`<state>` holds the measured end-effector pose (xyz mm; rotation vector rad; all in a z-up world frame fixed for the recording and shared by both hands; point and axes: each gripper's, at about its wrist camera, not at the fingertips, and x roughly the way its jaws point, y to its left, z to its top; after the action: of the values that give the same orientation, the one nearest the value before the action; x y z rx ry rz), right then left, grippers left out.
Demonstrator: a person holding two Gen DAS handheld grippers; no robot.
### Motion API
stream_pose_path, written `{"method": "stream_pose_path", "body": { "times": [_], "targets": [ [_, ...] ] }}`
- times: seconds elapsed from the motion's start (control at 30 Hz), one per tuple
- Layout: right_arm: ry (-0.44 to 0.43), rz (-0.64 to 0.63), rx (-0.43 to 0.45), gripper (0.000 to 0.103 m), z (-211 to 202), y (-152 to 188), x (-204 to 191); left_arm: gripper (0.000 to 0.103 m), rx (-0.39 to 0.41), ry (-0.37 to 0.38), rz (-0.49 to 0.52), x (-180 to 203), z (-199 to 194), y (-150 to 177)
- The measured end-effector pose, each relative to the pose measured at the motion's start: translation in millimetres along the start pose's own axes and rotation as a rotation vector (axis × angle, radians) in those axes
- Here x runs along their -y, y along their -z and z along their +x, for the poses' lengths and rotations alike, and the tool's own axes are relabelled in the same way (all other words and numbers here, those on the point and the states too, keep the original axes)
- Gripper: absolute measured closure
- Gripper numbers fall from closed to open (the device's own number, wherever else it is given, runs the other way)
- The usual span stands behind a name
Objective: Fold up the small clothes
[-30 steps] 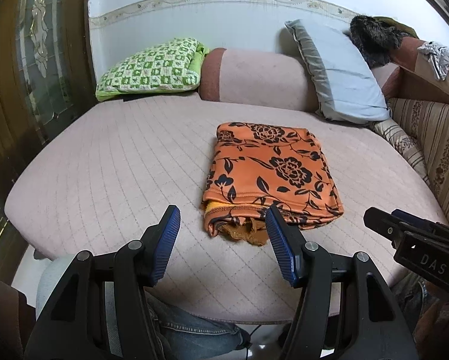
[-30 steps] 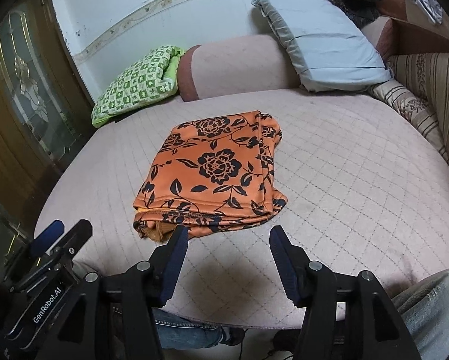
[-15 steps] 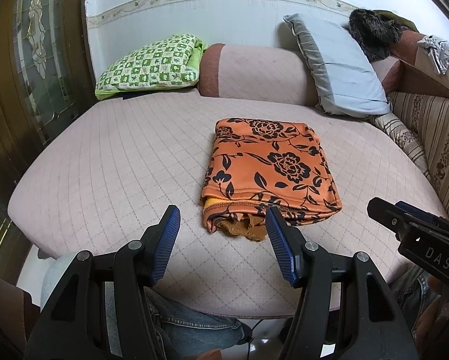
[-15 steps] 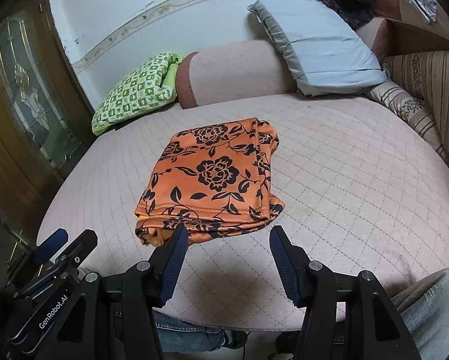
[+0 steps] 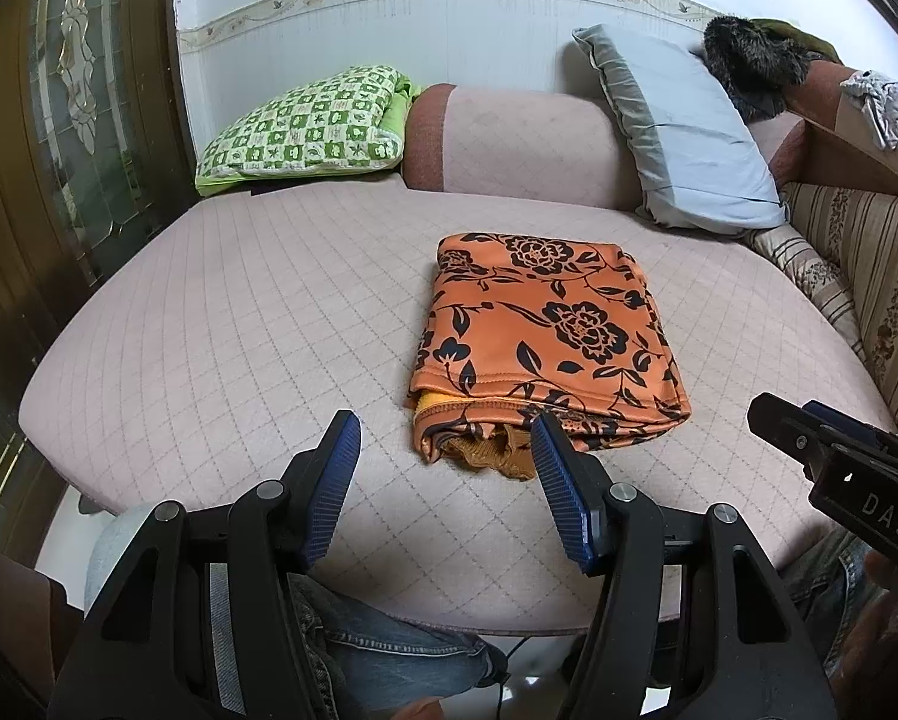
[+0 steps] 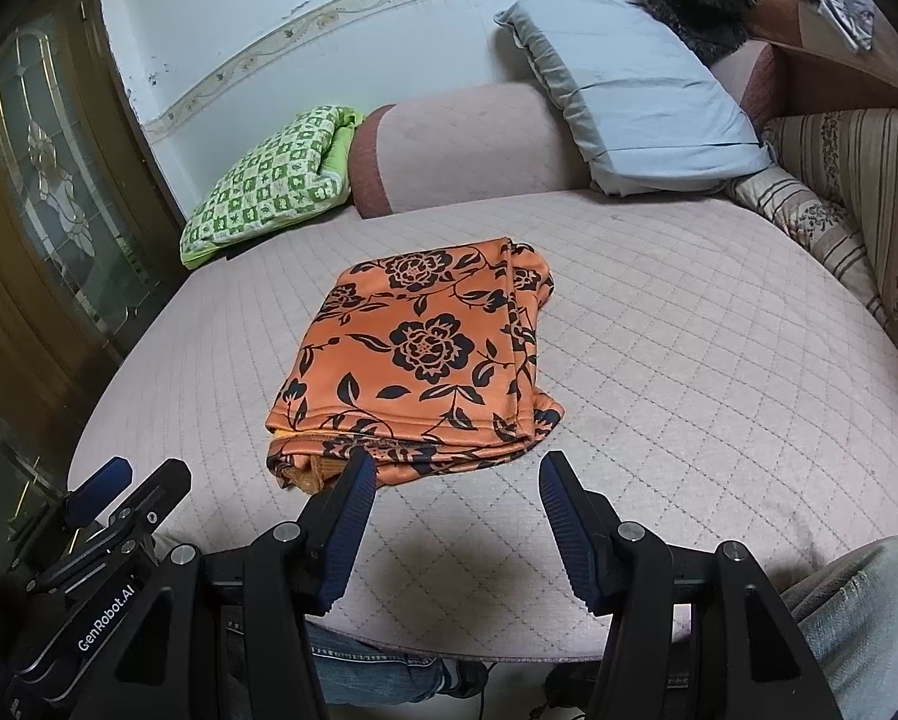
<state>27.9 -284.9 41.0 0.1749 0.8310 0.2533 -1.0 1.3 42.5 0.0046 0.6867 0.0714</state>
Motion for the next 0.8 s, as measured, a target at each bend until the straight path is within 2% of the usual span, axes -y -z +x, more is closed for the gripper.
{"method": "stream_pose_path", "body": {
  "times": [0.8],
  "targets": [
    [0.002,-0.001,-0.003,0.048,-0.3,-0.3,0.1,0.044,-0.009,-0.004,0.005,-1.3,4.3,0.3]
  ]
}}
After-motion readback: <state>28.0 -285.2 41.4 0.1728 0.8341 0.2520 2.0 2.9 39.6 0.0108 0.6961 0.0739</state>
